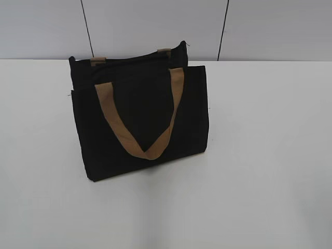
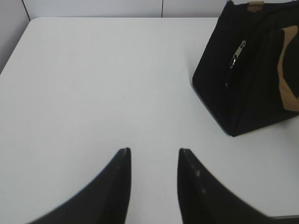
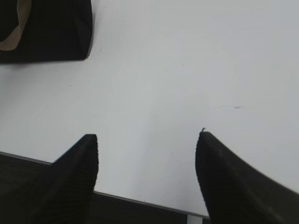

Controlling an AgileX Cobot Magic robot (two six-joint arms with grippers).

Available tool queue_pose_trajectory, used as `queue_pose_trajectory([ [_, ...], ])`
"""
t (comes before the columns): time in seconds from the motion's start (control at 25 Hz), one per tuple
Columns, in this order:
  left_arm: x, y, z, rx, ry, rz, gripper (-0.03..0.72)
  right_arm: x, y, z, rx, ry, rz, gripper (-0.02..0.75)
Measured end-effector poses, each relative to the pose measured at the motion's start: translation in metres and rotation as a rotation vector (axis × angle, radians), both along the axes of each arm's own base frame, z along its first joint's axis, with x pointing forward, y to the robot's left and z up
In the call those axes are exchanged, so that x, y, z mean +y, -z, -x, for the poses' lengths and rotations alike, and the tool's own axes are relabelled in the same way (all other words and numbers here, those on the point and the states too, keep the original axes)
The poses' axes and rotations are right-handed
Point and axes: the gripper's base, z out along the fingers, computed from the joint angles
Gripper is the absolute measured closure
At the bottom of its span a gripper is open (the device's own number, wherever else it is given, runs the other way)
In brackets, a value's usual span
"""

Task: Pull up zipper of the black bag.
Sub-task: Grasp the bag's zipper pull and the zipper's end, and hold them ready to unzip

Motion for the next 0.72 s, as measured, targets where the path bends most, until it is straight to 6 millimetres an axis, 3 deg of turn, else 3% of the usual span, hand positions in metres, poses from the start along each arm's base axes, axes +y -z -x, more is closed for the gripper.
queue_pose_trajectory([
  [0.56,0.0000,0.0000,0.0000,0.000,0.000,0.000,0.445,0.0026,-0.0009,0.0001,-0.003,-0.013,-0.036,0.239],
  [0.64,-0.0002,0.0000,0.0000,0.000,0.001,0.002,0.413,0.0026,-0.0010,0.0000,-0.004,-0.013,-0.038,0.239],
  [0.72,-0.0002,0.0000,0.0000,0.000,0.001,0.002,0.327,0.0026,-0.0021,-0.0002,-0.009,-0.011,-0.039,0.239],
])
